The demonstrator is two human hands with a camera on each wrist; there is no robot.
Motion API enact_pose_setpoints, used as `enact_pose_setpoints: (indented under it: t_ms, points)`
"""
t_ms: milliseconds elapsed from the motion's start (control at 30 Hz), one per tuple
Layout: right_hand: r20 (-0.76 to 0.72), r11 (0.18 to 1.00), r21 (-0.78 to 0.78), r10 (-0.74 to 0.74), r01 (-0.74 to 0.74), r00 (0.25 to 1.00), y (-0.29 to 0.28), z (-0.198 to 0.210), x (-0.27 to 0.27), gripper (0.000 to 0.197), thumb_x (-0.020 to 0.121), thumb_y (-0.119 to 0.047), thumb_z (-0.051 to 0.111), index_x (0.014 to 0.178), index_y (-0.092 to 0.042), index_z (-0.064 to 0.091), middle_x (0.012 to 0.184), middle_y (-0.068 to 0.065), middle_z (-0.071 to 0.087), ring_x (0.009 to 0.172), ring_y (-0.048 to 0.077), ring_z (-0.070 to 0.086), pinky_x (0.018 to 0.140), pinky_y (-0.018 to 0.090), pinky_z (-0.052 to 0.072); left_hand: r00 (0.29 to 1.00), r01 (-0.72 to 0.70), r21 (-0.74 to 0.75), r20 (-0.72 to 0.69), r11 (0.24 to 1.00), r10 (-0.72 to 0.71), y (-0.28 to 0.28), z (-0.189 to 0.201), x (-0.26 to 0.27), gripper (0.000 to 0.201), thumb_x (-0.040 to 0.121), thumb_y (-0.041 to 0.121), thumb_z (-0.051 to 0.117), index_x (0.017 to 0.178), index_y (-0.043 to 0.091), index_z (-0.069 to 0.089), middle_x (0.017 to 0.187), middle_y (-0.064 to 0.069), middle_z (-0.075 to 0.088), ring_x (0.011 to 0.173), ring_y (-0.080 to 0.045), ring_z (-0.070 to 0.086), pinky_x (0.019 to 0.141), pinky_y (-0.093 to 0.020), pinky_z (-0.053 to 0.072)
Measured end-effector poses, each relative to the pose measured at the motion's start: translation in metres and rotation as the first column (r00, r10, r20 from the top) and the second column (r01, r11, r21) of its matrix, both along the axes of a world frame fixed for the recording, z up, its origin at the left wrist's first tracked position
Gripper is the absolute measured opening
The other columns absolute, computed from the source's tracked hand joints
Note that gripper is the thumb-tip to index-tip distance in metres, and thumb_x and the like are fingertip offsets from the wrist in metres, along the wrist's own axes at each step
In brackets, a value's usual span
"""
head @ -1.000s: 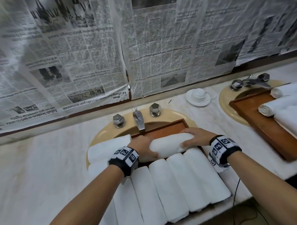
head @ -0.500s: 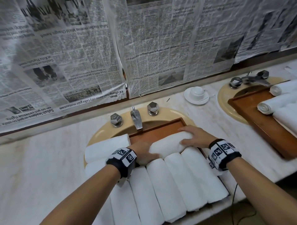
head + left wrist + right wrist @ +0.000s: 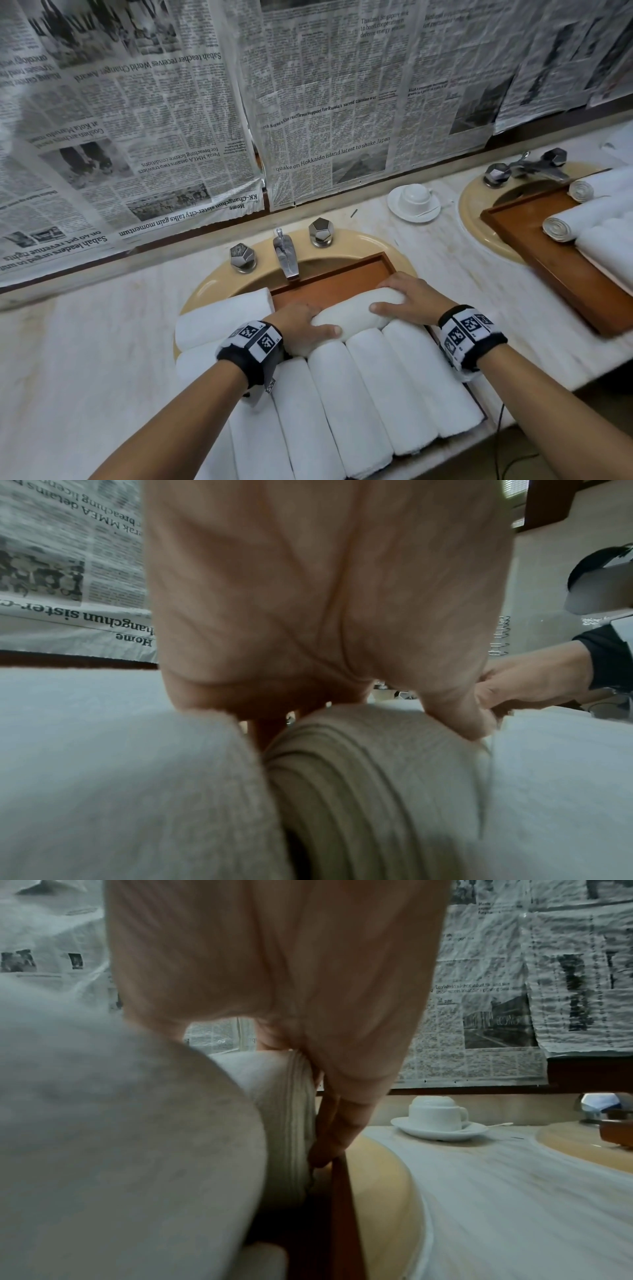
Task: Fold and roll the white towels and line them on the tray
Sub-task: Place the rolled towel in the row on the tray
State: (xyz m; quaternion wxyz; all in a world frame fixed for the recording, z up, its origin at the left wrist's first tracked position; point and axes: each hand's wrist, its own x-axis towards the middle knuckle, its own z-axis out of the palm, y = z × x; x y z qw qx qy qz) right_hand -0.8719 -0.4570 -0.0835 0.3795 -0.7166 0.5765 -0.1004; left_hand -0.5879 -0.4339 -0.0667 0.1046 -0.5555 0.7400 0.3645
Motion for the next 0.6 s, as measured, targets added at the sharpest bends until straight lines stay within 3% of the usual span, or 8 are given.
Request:
enact_pose_setpoints:
  t_ms: [167, 267, 367, 600]
  points:
    - [-0.052, 1.0, 0.012, 0.03, -0.029, 0.998, 0.004, -0.002, -0.003, 0.079, 0.067, -0.072, 0.07, 0.133, -0.033, 0.053, 0.125, -0.015, 0.045, 0.117, 0.007, 0.046, 0.104, 0.031, 0.038, 1.0, -0.005, 0.037, 0.031, 0.999, 0.004, 0.001, 0.006, -0.003, 0.059, 0.085, 0.073, 0.051, 0.131, 0.036, 0.056, 0.124, 0.008, 0.062, 0.116, -0.015, 0.053, 0.099, -0.031, 0.031]
    - [-0.072, 1.0, 0.001, 0.026, -0.026, 0.997, 0.007, -0.004, -0.003, 0.084, 0.07, -0.073, 0.068, 0.14, -0.032, 0.045, 0.133, -0.015, 0.039, 0.122, 0.006, 0.042, 0.106, 0.031, 0.036, 1.0, -0.016, 0.032, 0.018, 0.999, 0.015, 0.003, 0.007, -0.002, 0.06, 0.083, 0.075, 0.051, 0.128, 0.036, 0.058, 0.124, 0.008, 0.062, 0.116, -0.015, 0.054, 0.098, -0.032, 0.038]
    - [-0.022, 1.0, -0.009, -0.013, 0.013, 1.0, 0.011, -0.004, -0.004, 0.077, 0.075, -0.072, 0.065, 0.138, -0.031, 0.049, 0.132, -0.017, 0.042, 0.121, 0.005, 0.045, 0.105, 0.03, 0.037, 0.999, -0.007, 0.019, 0.031, 1.0, 0.006, 0.001, 0.003, 0.003, 0.07, 0.077, 0.08, 0.047, 0.126, 0.032, 0.06, 0.124, 0.005, 0.061, 0.115, -0.018, 0.055, 0.1, -0.036, 0.044]
    - [0.05, 0.998, -0.006, -0.064, 0.065, 0.997, 0.011, -0.007, -0.003, 0.046, 0.079, -0.064, 0.067, 0.115, -0.036, 0.061, 0.115, -0.018, 0.052, 0.108, 0.002, 0.053, 0.097, 0.028, 0.042, 0.999, 0.006, 0.032, 0.052, 0.999, -0.008, -0.002, 0.005, 0.005, 0.065, 0.085, 0.072, 0.053, 0.128, 0.025, 0.061, 0.122, 0.001, 0.063, 0.109, -0.017, 0.056, 0.093, -0.031, 0.044]
